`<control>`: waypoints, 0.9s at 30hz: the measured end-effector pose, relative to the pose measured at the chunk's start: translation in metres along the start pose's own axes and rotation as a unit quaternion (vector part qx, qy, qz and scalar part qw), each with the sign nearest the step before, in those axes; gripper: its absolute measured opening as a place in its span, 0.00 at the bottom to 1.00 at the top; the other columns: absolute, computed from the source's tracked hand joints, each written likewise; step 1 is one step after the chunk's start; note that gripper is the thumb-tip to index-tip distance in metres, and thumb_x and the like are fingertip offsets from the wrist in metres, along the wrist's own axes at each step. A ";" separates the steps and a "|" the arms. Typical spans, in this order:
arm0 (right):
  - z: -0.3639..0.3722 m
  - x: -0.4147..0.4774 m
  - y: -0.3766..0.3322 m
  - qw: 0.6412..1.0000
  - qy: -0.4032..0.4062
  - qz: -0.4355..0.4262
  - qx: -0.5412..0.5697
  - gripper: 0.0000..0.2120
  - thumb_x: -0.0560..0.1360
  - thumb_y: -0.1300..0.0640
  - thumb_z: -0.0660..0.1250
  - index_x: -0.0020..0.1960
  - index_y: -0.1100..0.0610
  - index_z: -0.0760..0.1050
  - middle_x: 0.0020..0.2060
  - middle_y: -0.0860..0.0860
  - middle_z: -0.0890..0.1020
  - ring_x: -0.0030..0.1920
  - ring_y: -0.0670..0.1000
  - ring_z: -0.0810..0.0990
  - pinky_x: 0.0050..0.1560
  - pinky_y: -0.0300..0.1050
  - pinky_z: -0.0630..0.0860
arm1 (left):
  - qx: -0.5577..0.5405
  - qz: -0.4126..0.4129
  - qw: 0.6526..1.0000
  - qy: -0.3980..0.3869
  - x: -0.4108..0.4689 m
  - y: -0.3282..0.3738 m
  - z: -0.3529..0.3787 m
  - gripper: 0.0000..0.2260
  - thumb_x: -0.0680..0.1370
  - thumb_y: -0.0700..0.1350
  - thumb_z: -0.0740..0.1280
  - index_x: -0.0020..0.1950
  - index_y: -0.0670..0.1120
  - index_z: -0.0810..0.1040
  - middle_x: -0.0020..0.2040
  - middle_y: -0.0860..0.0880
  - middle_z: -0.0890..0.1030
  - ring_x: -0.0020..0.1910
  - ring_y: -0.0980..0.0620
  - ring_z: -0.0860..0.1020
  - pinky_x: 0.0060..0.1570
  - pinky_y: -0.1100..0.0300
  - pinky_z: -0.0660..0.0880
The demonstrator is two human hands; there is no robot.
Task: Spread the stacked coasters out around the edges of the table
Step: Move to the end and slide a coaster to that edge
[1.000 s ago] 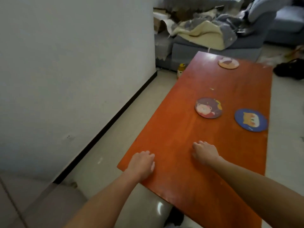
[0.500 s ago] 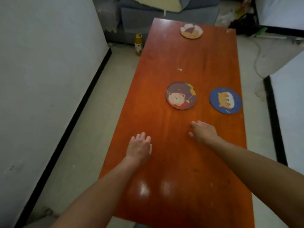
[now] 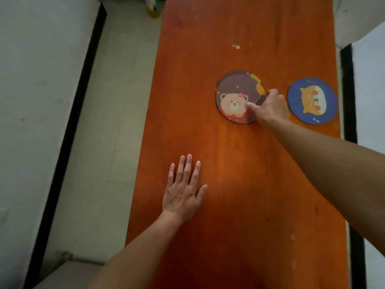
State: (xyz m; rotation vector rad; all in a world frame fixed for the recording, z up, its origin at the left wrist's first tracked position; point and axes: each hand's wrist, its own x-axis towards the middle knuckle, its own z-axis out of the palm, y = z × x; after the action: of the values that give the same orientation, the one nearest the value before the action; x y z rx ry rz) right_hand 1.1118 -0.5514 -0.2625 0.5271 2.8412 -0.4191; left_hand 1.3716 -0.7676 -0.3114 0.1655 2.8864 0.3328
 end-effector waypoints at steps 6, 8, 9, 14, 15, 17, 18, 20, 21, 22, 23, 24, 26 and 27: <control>0.004 0.008 0.002 0.987 -0.003 0.093 0.129 0.32 0.66 0.43 0.76 0.63 0.57 0.71 0.60 0.55 0.79 0.57 0.57 0.78 0.49 0.48 0.73 | 0.010 0.003 1.000 0.000 0.000 -0.002 0.000 0.31 0.79 0.61 0.51 0.78 0.47 0.51 0.79 0.41 0.51 0.78 0.43 0.47 0.74 0.42 0.48; 0.002 0.005 0.003 0.986 0.006 0.065 0.155 0.18 0.71 0.48 0.72 0.56 0.57 0.77 0.54 0.55 0.83 0.50 0.55 0.80 0.44 0.46 0.73 | 0.012 0.003 1.000 0.000 0.001 -0.002 -0.001 0.31 0.79 0.61 0.52 0.78 0.47 0.52 0.79 0.41 0.51 0.78 0.43 0.47 0.74 0.42 0.48; 0.001 0.003 0.004 0.986 0.010 0.038 0.163 0.14 0.74 0.50 0.70 0.53 0.58 0.79 0.51 0.56 0.84 0.47 0.55 0.80 0.43 0.46 0.73 | 0.013 0.003 1.000 -0.001 0.000 -0.003 -0.001 0.31 0.79 0.61 0.52 0.77 0.47 0.52 0.79 0.42 0.51 0.78 0.43 0.47 0.74 0.42 0.48; -0.011 -0.032 0.015 0.983 0.044 -0.060 0.168 0.13 0.78 0.54 0.64 0.45 0.65 0.75 0.40 0.59 0.79 0.40 0.58 0.76 0.38 0.51 0.69 | 0.025 0.001 1.000 -0.003 0.001 -0.004 0.000 0.31 0.79 0.62 0.49 0.77 0.48 0.53 0.79 0.42 0.51 0.78 0.44 0.46 0.74 0.42 0.48; -0.014 -0.043 0.021 0.980 0.046 -0.066 0.181 0.12 0.78 0.55 0.63 0.45 0.65 0.74 0.40 0.58 0.78 0.39 0.56 0.75 0.37 0.49 0.68 | 0.027 -0.001 1.000 -0.002 0.001 -0.004 0.000 0.31 0.79 0.62 0.49 0.78 0.48 0.52 0.79 0.42 0.51 0.78 0.44 0.46 0.74 0.42 0.48; -0.019 -0.068 0.035 0.969 0.036 -0.069 0.234 0.09 0.78 0.58 0.63 0.45 0.64 0.73 0.37 0.55 0.78 0.33 0.51 0.77 0.32 0.48 0.71 | 0.029 -0.006 1.000 0.001 0.000 -0.003 -0.002 0.31 0.79 0.62 0.48 0.78 0.48 0.52 0.79 0.43 0.51 0.78 0.45 0.45 0.75 0.43 0.47; -0.021 -0.083 0.043 0.960 0.022 -0.068 0.269 0.06 0.79 0.60 0.63 0.45 0.62 0.72 0.36 0.53 0.78 0.28 0.48 0.78 0.28 0.46 0.73 | 0.031 -0.008 0.999 0.001 -0.001 -0.002 -0.003 0.31 0.79 0.62 0.48 0.78 0.49 0.52 0.79 0.43 0.50 0.78 0.45 0.45 0.75 0.43 0.46; -0.024 -0.113 0.062 0.945 -0.009 -0.073 0.317 0.03 0.79 0.62 0.62 0.46 0.60 0.73 0.34 0.52 0.78 0.23 0.44 0.77 0.23 0.40 0.74 | 0.045 -0.012 0.999 -0.004 -0.003 0.000 -0.006 0.31 0.79 0.62 0.48 0.78 0.48 0.50 0.79 0.43 0.49 0.78 0.45 0.44 0.75 0.44 0.44; -0.025 -0.130 0.073 0.940 -0.027 -0.076 0.331 0.03 0.79 0.63 0.62 0.47 0.60 0.73 0.34 0.53 0.79 0.22 0.44 0.76 0.22 0.39 0.74 | 0.055 -0.017 0.998 -0.009 -0.004 0.002 -0.008 0.30 0.80 0.62 0.47 0.78 0.48 0.50 0.79 0.43 0.48 0.78 0.44 0.44 0.75 0.44 0.44; -0.026 -0.145 0.083 0.935 -0.046 -0.078 0.342 0.04 0.79 0.64 0.62 0.47 0.60 0.74 0.34 0.54 0.79 0.22 0.45 0.76 0.22 0.38 0.73 | 0.062 -0.026 0.998 -0.013 -0.006 0.007 -0.011 0.30 0.80 0.61 0.48 0.78 0.48 0.50 0.79 0.42 0.49 0.78 0.44 0.45 0.75 0.44 0.44; -0.027 -0.161 0.094 0.931 -0.066 -0.078 0.349 0.04 0.79 0.64 0.62 0.48 0.59 0.74 0.35 0.54 0.79 0.22 0.45 0.76 0.22 0.39 0.73 | 0.062 -0.037 0.997 -0.014 -0.009 0.012 -0.015 0.29 0.80 0.59 0.49 0.78 0.47 0.51 0.79 0.41 0.50 0.78 0.43 0.46 0.75 0.43 0.45; -0.026 -0.177 0.105 0.929 -0.084 -0.079 0.353 0.04 0.79 0.63 0.62 0.48 0.59 0.74 0.35 0.55 0.80 0.22 0.46 0.76 0.23 0.40 0.73 | 0.059 -0.047 0.997 -0.011 -0.015 0.019 -0.019 0.28 0.81 0.57 0.50 0.77 0.47 0.53 0.79 0.41 0.52 0.77 0.42 0.48 0.74 0.43 0.47; -0.023 -0.207 0.128 0.926 -0.111 -0.084 0.350 0.03 0.80 0.63 0.62 0.48 0.60 0.75 0.35 0.57 0.79 0.25 0.49 0.76 0.24 0.43 0.74 | 0.049 -0.054 0.997 0.003 -0.034 0.033 -0.023 0.26 0.81 0.55 0.52 0.76 0.46 0.56 0.78 0.40 0.56 0.77 0.41 0.51 0.74 0.43 0.50; -0.020 -0.223 0.139 0.925 -0.123 -0.087 0.348 0.03 0.80 0.63 0.62 0.48 0.60 0.75 0.35 0.56 0.79 0.26 0.49 0.76 0.25 0.43 0.73 | 0.045 -0.052 0.998 0.010 -0.047 0.040 -0.023 0.25 0.81 0.54 0.53 0.76 0.46 0.57 0.78 0.40 0.57 0.77 0.41 0.52 0.74 0.43 0.51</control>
State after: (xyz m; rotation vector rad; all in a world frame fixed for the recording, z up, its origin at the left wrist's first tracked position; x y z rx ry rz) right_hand 1.3642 -0.4912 -0.2172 0.2962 2.4394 -1.4400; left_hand 1.4149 -0.7406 -0.2701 0.0262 2.9177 0.1875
